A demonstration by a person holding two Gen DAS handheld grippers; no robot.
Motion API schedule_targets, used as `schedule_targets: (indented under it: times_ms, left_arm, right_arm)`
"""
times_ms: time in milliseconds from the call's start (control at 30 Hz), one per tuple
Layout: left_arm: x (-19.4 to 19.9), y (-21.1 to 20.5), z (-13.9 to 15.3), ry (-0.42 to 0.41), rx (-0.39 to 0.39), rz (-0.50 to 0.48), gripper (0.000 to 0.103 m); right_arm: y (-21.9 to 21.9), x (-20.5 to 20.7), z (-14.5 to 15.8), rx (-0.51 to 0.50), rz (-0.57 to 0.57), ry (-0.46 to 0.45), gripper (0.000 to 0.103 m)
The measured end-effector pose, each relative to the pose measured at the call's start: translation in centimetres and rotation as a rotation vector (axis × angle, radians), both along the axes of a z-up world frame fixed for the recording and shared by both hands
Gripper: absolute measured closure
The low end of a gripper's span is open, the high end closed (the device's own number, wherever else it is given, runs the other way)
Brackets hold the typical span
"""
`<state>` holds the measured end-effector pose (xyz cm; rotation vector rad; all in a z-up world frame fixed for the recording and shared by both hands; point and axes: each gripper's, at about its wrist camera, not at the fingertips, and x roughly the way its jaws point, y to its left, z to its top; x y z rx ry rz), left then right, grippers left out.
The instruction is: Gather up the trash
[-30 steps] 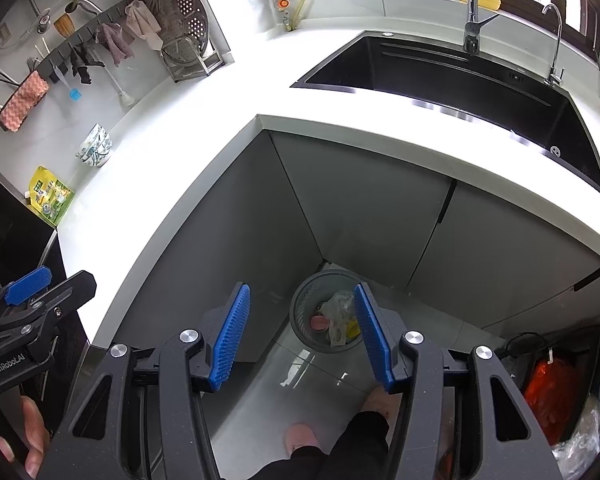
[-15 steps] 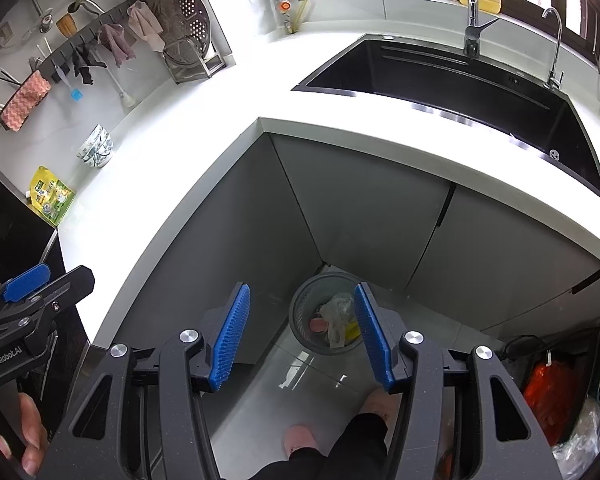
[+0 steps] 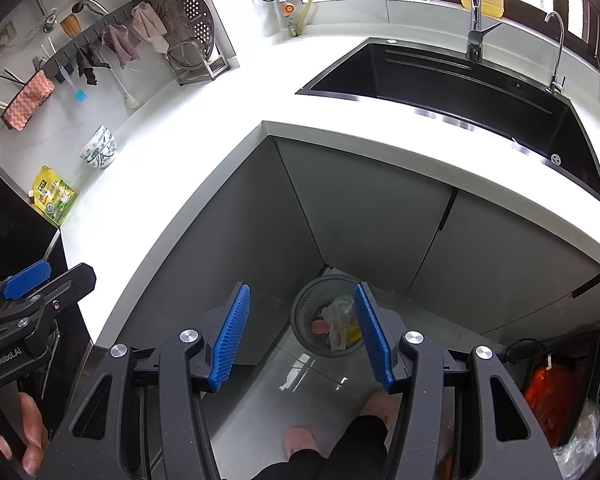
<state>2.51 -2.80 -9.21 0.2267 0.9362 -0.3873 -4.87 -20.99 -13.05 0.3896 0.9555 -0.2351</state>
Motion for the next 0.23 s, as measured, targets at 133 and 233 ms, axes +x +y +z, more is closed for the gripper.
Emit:
schedule_targets:
  times_ms: [133, 233]
  left_arm:
    - [0.17, 0.04, -0.04, 0.014, -0.006, 0.005, 0.007]
    - [0.29, 0.25, -0.1, 0.018, -0.006, 0.004, 0.007]
  right_arm:
    - [0.02, 0.0, 0.02, 0.003, -0.003, 0.001, 0.05]
    - [-0.01, -0.02, 0.08, 0.003, -0.003, 0.0, 0.05]
